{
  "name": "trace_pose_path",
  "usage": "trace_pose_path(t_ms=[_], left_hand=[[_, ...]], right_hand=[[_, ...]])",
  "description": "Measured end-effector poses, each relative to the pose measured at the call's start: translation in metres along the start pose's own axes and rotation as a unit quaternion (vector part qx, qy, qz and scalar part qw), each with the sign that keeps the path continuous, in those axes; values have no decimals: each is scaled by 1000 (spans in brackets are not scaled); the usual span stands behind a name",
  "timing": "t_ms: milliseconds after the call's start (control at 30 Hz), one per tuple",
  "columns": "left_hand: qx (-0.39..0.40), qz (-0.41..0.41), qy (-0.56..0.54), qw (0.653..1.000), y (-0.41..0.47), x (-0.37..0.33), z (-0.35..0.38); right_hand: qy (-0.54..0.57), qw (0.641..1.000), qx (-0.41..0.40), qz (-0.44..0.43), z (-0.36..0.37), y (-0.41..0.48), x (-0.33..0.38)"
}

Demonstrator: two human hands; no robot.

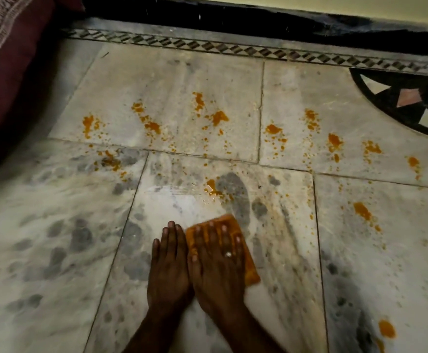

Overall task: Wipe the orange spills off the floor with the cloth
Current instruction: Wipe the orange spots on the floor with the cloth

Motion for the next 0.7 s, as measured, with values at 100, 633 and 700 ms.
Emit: trace_pose_path(t_ms=[100, 633, 700], left_hand=[[13, -36, 12, 999, 2, 10, 8], [18, -62, -23, 998, 8, 3, -1], [26, -62, -30, 997, 18, -1, -2]], right_hand=[[12, 997, 19, -72, 7, 53, 16], [-39, 980, -59, 186, -37, 51, -100], [-49, 978, -74, 190, -37, 10, -83]])
Point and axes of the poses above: each hand's wrist, its own y-axis towards the middle knuckle, its own z-axis out of the palm, x = y × z, the point moved 6 cm from there along y, towards the middle knuckle, and after that the axes turned 8 degrees about y, right-handed, at the moved point
